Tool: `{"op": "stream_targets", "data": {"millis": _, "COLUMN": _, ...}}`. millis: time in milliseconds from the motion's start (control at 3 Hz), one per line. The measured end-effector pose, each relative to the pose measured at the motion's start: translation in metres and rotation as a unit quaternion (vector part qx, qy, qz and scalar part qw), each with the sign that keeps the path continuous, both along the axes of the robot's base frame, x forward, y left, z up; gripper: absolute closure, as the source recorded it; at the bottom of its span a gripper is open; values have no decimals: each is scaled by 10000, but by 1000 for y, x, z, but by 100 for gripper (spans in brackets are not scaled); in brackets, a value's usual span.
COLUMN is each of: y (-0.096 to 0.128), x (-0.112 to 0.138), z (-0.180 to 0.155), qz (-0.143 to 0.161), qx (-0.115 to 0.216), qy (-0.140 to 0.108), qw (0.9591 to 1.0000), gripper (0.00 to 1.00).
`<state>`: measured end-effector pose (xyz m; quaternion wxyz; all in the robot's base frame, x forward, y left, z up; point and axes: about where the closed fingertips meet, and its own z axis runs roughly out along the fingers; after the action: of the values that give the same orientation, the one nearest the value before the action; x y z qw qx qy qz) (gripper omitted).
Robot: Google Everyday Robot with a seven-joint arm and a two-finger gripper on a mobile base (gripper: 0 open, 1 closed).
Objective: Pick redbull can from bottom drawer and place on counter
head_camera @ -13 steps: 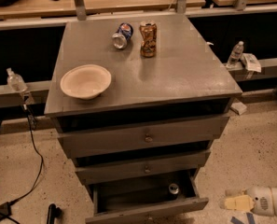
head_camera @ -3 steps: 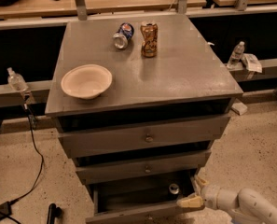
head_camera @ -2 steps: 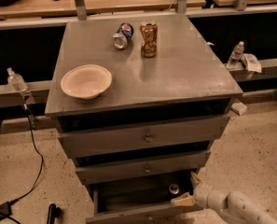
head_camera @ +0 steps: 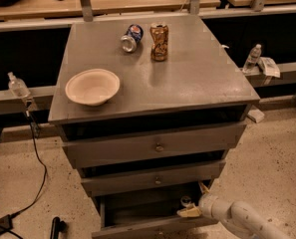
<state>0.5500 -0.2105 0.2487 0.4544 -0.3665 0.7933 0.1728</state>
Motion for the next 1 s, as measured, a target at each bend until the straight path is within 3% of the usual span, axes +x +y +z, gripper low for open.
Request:
{"op": "stream_targets", "data": {"millis": 333, "y": 1, "x": 7, "z": -20, "qz": 15, "qx": -68, "qy": 97, "qw": 9999, "gripper": 0}}
{"op": "stream_targets", "data": {"millis": 667, "y": 1, "x": 11, "z": -34, "qz": 17, "qx": -88, "qy": 165, "qw": 9998, "gripper": 17}}
{"op": "stream_targets", "data": {"millis": 1000, "y": -1, "x": 11, "z": -44, "qz": 18, "qx": -14, "qy": 217, "qw": 9998, "gripper": 42}}
